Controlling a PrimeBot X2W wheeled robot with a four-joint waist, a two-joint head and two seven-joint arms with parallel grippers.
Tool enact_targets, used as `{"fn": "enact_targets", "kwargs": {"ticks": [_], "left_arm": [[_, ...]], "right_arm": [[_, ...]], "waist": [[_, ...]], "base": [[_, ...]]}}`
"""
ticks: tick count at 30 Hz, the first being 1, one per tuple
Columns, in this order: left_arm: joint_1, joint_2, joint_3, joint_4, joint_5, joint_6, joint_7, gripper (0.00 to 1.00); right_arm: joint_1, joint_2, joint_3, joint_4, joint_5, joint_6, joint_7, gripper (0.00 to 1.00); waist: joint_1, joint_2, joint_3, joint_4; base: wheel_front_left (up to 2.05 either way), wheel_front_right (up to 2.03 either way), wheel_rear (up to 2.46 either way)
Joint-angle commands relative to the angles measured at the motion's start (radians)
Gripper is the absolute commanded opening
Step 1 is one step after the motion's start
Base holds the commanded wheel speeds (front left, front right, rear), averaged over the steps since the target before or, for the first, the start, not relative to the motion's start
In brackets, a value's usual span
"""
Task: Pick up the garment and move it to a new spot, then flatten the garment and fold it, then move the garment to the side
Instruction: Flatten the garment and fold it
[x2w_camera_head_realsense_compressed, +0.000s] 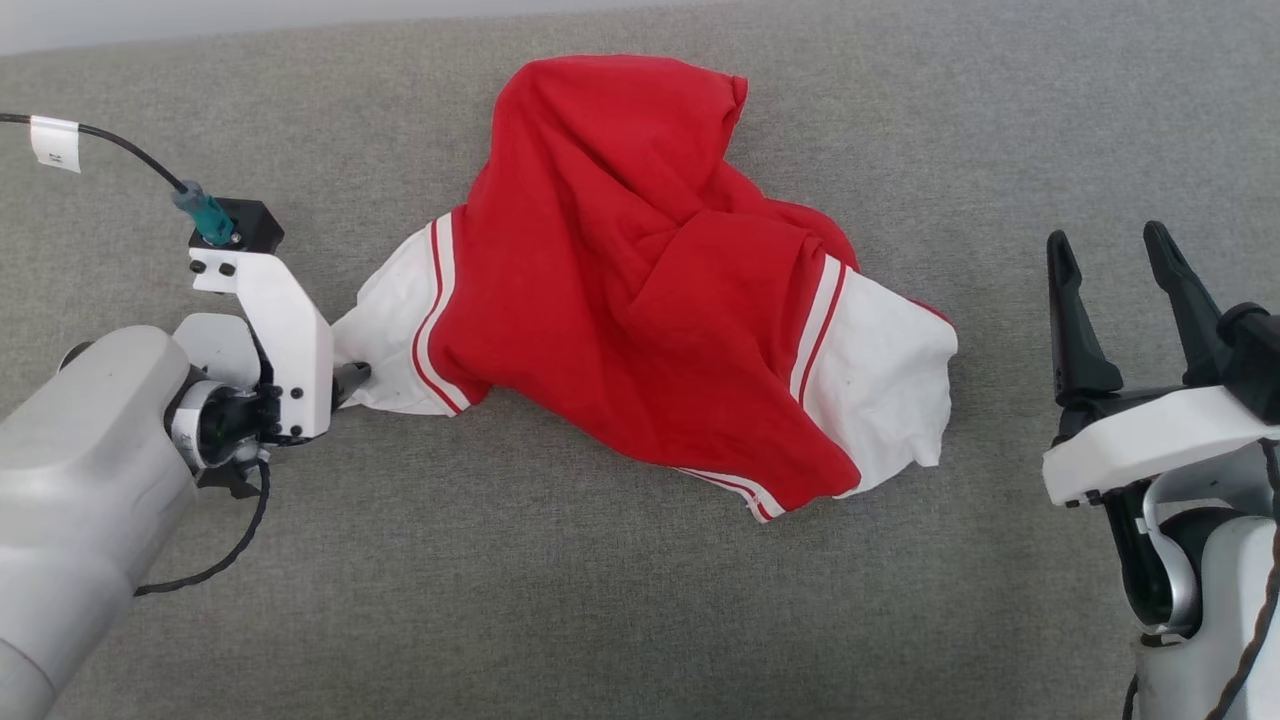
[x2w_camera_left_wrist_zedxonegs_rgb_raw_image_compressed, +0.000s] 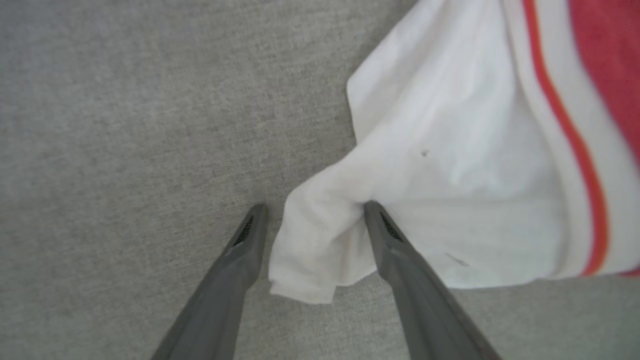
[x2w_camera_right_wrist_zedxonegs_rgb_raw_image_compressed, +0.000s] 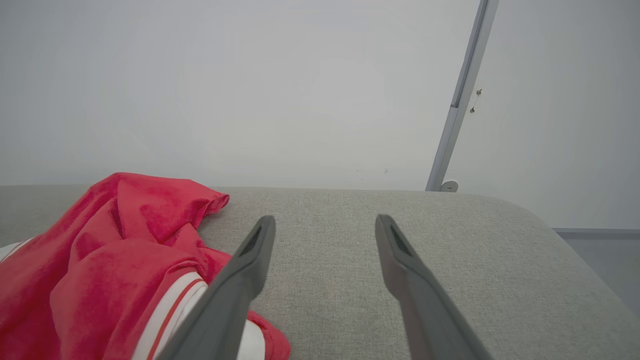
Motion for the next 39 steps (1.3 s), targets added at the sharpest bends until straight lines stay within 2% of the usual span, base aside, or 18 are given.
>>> {"fn": "enact_targets", "kwargs": {"ticks": [1, 2, 3, 10, 14, 18, 23, 30, 35, 39], "left_arm": [[0.041, -0.025, -0.015, 0.041, -0.003, -0.014, -0.002, 0.84], [0.041, -0.03, -0.016, 0.055, -0.002, -0.021, -0.007, 0.18], [0.039, -0.034, -0.016, 0.07, -0.002, -0.03, -0.01, 0.0], [-0.001, -0.031, 0.005, 0.099, -0.007, -0.077, -0.043, 0.0], [-0.017, 0.0, 0.011, 0.069, -0.001, -0.095, -0.051, 0.0], [-0.013, 0.048, 0.013, 0.005, -0.002, -0.084, -0.037, 0.0], [0.013, 0.147, 0.016, -0.109, 0.0, -0.025, -0.008, 0.0], [0.089, 0.297, 0.017, -0.281, -0.02, 0.101, 0.041, 0.0], [0.149, 0.348, 0.026, -0.378, -0.054, 0.163, 0.035, 0.0], [0.185, 0.356, 0.038, -0.424, -0.072, 0.192, 0.014, 0.0]], "right_arm": [[-0.001, -0.005, 0.001, -0.006, 0.005, 0.0, 0.002, 1.0], [-0.002, -0.006, -0.001, -0.007, 0.006, 0.0, 0.002, 1.0], [-0.002, -0.007, -0.004, -0.008, 0.006, 0.0, 0.001, 1.0], [0.007, -0.01, -0.019, -0.007, 0.009, 0.0, 0.002, 1.0], [0.016, -0.011, -0.029, -0.01, 0.007, 0.0, 0.01, 1.0], [0.029, -0.015, -0.042, -0.015, 0.005, 0.0, 0.014, 1.0], [0.041, -0.018, -0.057, -0.019, 0.007, 0.0, 0.03, 1.0], [0.061, -0.026, -0.065, -0.024, 0.014, 0.0, 0.048, 1.0], [0.073, -0.028, -0.073, -0.022, 0.024, 0.0, 0.064, 1.0], [0.089, -0.04, -0.049, -0.015, 0.052, 0.0, 0.109, 1.0]], "waist": [[0.0, -0.0001, 0.005, 0.0], [0.0, -0.0001, 0.006, 0.0], [0.0, -0.0001, 0.007, 0.002], [0.0, -0.0001, -0.009, 0.028], [0.0, -0.0001, -0.024, 0.046], [0.0, -0.0001, -0.036, 0.062], [0.0, -0.0001, -0.044, 0.076], [0.0, -0.0001, -0.043, 0.076], [0.0, -0.0001, -0.038, 0.073], [0.0, -0.0001, -0.032, 0.074]], "base": [[0.0, 0.0, 0.0], [0.0, 0.0, 0.0], [0.0, 0.0, 0.0], [0.0, 0.0, 0.0], [0.0, 0.0, 0.0], [0.0, 0.0, 0.0], [0.0, 0.0, 0.0], [0.0, 0.0, 0.0], [0.0, 0.0, 0.0], [0.0, 0.0, 0.0]]}}
